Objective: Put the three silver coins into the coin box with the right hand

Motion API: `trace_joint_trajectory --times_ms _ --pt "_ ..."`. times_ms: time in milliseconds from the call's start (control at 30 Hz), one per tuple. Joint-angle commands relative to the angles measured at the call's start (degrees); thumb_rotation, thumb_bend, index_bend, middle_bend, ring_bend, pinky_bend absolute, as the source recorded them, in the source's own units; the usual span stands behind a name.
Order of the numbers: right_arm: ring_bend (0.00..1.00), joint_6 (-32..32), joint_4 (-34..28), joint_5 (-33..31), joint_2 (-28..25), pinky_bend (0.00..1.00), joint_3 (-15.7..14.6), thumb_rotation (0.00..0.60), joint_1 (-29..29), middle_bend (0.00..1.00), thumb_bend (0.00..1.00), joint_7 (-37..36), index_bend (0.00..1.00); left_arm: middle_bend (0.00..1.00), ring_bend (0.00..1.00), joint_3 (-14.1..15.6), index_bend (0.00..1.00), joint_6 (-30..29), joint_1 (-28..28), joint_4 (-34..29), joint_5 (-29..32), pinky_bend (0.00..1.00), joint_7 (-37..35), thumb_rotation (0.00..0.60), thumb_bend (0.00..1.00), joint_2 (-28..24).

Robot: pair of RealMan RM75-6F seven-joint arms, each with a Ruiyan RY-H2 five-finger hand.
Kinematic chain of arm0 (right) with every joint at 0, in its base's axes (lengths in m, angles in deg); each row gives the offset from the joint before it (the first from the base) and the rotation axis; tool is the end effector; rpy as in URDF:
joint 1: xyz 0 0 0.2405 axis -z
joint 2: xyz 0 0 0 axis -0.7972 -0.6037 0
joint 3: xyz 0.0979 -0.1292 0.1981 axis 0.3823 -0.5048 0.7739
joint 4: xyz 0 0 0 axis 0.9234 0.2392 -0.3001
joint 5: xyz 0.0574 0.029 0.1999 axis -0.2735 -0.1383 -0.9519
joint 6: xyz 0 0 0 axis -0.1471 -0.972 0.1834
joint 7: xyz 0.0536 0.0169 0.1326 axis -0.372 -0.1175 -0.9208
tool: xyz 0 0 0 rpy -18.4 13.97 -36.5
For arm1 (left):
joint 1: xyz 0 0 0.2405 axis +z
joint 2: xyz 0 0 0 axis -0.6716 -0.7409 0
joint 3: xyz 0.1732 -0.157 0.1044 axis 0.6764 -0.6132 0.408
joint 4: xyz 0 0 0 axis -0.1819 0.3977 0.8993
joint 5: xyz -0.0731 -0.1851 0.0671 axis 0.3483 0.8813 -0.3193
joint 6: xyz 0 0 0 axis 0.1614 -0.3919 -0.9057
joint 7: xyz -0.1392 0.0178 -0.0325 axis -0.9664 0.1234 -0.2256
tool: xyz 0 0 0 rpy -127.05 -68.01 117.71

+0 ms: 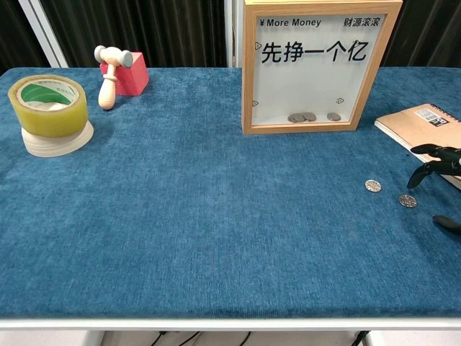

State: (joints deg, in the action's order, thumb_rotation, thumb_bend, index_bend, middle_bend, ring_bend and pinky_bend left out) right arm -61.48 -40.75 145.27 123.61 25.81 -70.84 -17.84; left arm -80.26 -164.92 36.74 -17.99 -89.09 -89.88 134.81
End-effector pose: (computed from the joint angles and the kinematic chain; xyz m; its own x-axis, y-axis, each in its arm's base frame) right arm -0.2933 -0.2213 0.0109 0.3973 -0.3239 0.8586 -0.9171 -0.1741 0.3586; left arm -0.3372 0.1767 0.1386 0.4287 0.0600 0.9015 0.9034 -0.0410 -0.4269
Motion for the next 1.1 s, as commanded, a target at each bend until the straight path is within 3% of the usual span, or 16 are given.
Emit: trace_joint_trajectory --times_ms 33,1100 --pt "0.00 0.06 0.24 0.25 0.21 0.00 0.15 0.600 0.08 0.00 0.33 -0.09 0.33 0.01 0.00 -0.01 0.06 0.03 -0.02 0.04 0.00 0.00 -0.03 0.600 0.00 0.01" --pt "0.00 2.01 1.70 0.63 1.95 0.00 1.39 0.600 0.34 0.00 0.35 1.31 0.38 0.01 0.00 -0.04 0.06 0.62 -0.22 0.55 0.32 0.00 -0.67 0.600 0.00 0.03"
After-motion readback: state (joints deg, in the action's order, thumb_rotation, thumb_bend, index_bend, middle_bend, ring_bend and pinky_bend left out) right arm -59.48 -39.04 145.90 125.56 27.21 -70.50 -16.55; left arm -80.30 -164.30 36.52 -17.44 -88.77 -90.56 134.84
